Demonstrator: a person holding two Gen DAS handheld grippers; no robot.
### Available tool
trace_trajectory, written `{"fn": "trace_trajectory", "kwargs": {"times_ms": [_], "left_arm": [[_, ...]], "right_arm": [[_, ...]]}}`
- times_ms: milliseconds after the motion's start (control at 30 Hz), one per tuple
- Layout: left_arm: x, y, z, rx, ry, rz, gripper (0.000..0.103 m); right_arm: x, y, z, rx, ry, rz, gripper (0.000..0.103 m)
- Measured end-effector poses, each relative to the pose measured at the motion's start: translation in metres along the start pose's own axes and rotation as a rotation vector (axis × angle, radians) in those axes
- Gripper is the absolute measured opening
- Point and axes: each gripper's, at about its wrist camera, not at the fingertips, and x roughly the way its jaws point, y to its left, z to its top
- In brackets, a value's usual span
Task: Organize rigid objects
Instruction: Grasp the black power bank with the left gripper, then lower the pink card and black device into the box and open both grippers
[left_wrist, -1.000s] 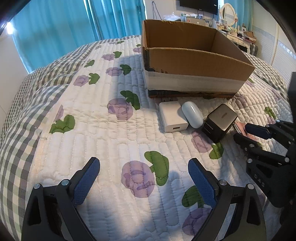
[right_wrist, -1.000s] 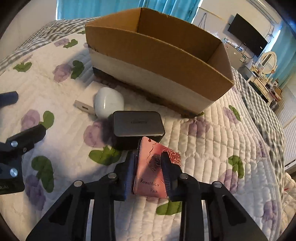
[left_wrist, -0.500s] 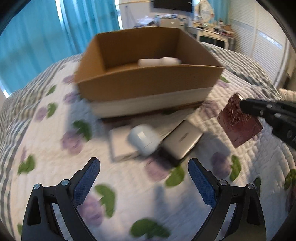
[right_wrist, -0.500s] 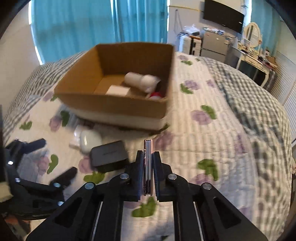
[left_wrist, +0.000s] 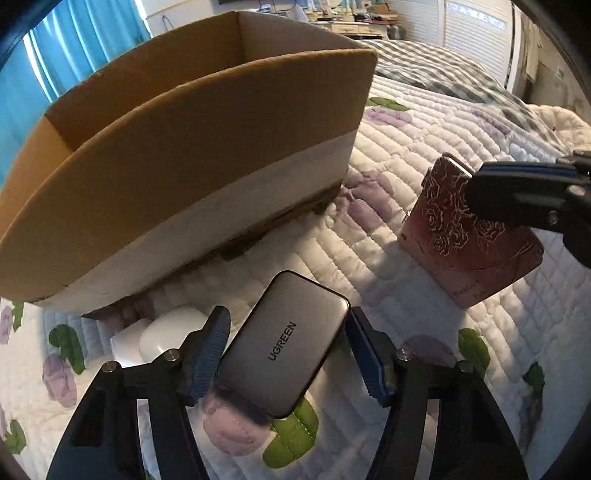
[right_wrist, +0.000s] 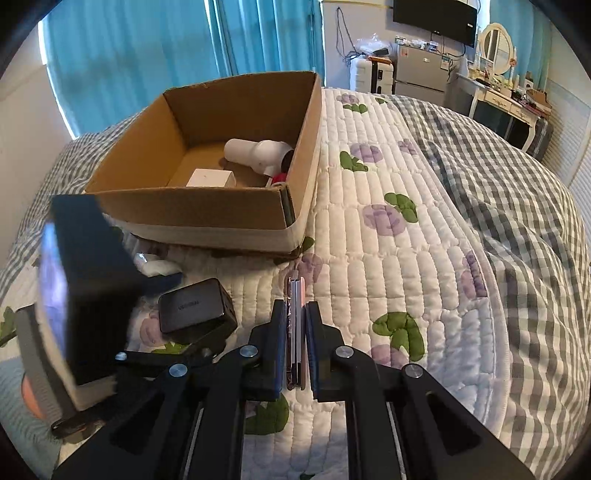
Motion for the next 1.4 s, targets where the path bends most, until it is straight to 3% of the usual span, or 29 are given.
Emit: {"fn": "trace_trajectory", "kwargs": {"times_ms": [200, 400, 533, 800, 933, 1067, 1200, 1400], "left_arm": [[-0.021, 0.009, -0.003, -0.061, -0.023, -0.017, 0.046], [-0.053, 0.027, -0.005, -0.135, -0.046, -0.026, 0.042], [-0.094, 0.028, 0.004, -0.155, -0.123, -0.032, 0.042], [-0.168, 0.059, 0.052, -0.200, -0.289, -0.038, 0.042], [-0.181, 0.084, 0.086, -0.203, -0.333, 0.033, 0.042], [-0.162, 0.106, 0.104, -0.211, -0.290, 0.071, 0.042], [-0.116, 0.122, 0.112, -0.206, -0.176, 0.100, 0.042], [-0.065, 0.130, 0.100, -0.197, -0.066, 0.074, 0.042]], "right_arm": [[-0.007, 0.002, 0.000, -0.001, -0.017, -0.001, 0.009], [-0.035, 0.011, 0.008, -0.018, -0.076, -0.009, 0.009], [-0.056, 0.018, 0.018, -0.036, -0.121, -0.010, 0.009], [-0.100, 0.033, 0.065, -0.095, -0.245, 0.001, 0.009], [-0.111, 0.039, 0.096, -0.117, -0.301, 0.006, 0.009], [-0.105, 0.043, 0.122, -0.131, -0.323, 0.015, 0.009], [-0.082, 0.045, 0.138, -0.134, -0.306, 0.026, 0.009], [-0.046, 0.041, 0.141, -0.141, -0.258, 0.055, 0.009]]}}
